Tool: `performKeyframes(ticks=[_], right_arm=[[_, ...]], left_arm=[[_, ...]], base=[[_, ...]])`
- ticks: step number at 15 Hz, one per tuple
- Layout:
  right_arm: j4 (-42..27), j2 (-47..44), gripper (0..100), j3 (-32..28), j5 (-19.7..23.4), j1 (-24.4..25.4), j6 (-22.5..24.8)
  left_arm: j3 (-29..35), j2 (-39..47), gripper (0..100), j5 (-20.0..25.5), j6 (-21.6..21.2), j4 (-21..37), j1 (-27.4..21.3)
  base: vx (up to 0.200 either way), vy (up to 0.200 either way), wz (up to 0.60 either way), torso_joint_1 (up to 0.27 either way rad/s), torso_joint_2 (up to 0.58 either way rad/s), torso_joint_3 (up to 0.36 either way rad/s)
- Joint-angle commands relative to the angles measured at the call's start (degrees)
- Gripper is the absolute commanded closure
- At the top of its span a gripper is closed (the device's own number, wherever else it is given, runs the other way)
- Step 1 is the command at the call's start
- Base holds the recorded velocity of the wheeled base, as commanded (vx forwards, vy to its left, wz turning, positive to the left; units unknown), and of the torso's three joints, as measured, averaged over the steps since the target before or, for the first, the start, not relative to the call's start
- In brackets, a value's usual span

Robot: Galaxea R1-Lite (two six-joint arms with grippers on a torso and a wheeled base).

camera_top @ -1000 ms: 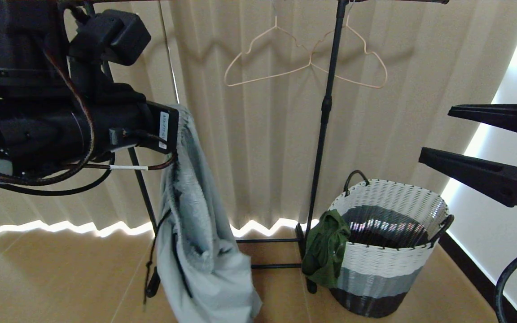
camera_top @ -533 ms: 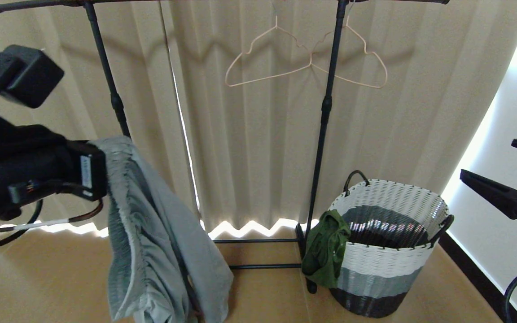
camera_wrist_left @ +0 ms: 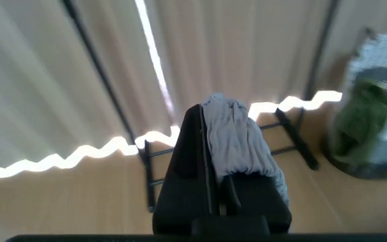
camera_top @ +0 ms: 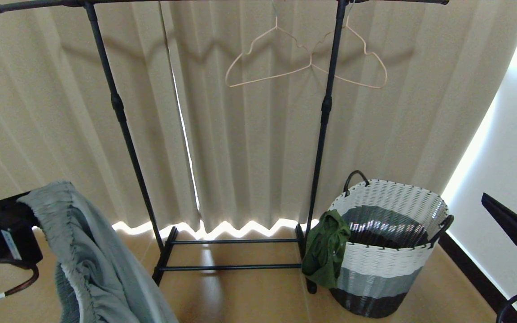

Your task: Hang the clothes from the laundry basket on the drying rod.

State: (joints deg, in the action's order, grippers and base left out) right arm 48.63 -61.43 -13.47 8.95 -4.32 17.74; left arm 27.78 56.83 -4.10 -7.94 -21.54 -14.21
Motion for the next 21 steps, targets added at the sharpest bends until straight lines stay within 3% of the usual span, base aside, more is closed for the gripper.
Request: performKeyframes(ticks=[1, 8, 9, 12, 21], right_arm=[[1.4, 2.0, 0, 2.6, 0.2, -0.3, -1.4], [0.5, 3.2, 0, 2.5, 0.4, -0.3, -1.3], [0.5, 3.2, 0, 2.5, 0.4, -0.3, -1.3], [0.5, 3.2, 0, 3.0, 0.3, -0.3, -1.2], [0.5, 3.1, 0, 3.4, 0.2, -0.3, -1.2]], left_arm=[[-4.4, -1.6, 100, 1.8, -0.1, -2.4, 1.5], [-5.5, -4.8, 100, 3.4, -3.3, -2.5, 1.4], [-5.7, -5.1, 100, 5.9, -3.5, -2.5, 1.4], [-5.5, -5.0, 100, 10.7, -3.4, -2.5, 1.5], [-5.4, -4.4, 100, 11.1, -2.0, -5.9, 1.6]], base=[[0.0, 0.0, 0.0, 0.0, 0.0, 0.0], [0.0, 0.0, 0.0, 0.0, 0.0, 0.0], [0.0, 0.0, 0.0, 0.002, -0.08, -0.071], [0.0, 0.0, 0.0, 0.027, -0.25, -0.279], [0.0, 0.0, 0.0, 0.099, -0.47, -0.341]])
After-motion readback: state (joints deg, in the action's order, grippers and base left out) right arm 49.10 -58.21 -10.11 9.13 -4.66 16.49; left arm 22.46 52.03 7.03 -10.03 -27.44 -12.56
